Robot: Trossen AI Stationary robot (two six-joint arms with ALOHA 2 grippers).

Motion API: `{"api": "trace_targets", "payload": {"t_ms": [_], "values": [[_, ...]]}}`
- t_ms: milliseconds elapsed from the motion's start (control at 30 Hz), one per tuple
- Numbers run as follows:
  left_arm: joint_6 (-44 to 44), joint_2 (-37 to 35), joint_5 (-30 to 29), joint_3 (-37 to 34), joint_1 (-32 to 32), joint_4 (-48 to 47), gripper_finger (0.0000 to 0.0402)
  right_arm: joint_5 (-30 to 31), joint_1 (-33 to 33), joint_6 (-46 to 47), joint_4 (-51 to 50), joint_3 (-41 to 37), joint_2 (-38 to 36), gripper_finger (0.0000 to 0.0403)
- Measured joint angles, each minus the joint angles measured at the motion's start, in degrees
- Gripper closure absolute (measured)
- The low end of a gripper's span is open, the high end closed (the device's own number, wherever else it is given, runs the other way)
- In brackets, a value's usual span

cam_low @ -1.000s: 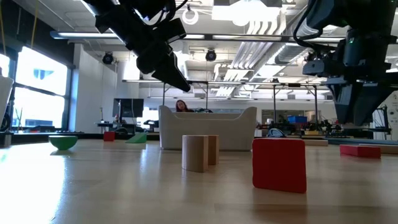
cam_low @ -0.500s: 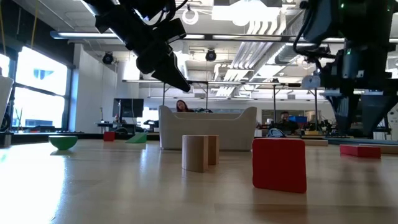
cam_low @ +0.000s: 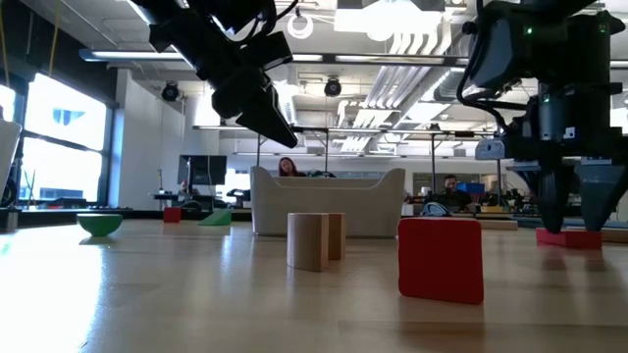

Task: Sort & place blocks by color
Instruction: Put the top red rectangular block into the transparent bin

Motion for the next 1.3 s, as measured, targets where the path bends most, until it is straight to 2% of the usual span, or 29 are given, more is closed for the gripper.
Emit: {"api": "trace_targets", "payload": {"t_ms": [300,600,867,1033,1300], "values": [[-0.28,0.0,0.0,0.0,0.0,-0.27,0.0194,-0.13,0.13,1.0,0.93,0.0,0.74,0.0216],[-1.33,0.0,-0.03,0.02,0.0,-0.24,0.0194,-0.08,0.15,1.02,2.11,-0.51,0.71,0.0255],[-1.34,0.0,-0.02,0.02,0.0,-0.22,0.0194,0.11,0.15,0.59,7.16,-4.47,0.49,0.0267],[-2.59,0.0,-0.03,0.02,0.0,-0.22,0.0194,0.69,0.19,-4.22,5.84,-2.59,0.72,0.0299],[-7.98,0.0,0.0,0.02,0.0,-0.09,0.0194,7.52,0.15,-12.04,4.79,1.93,0.87,0.0299]]}}
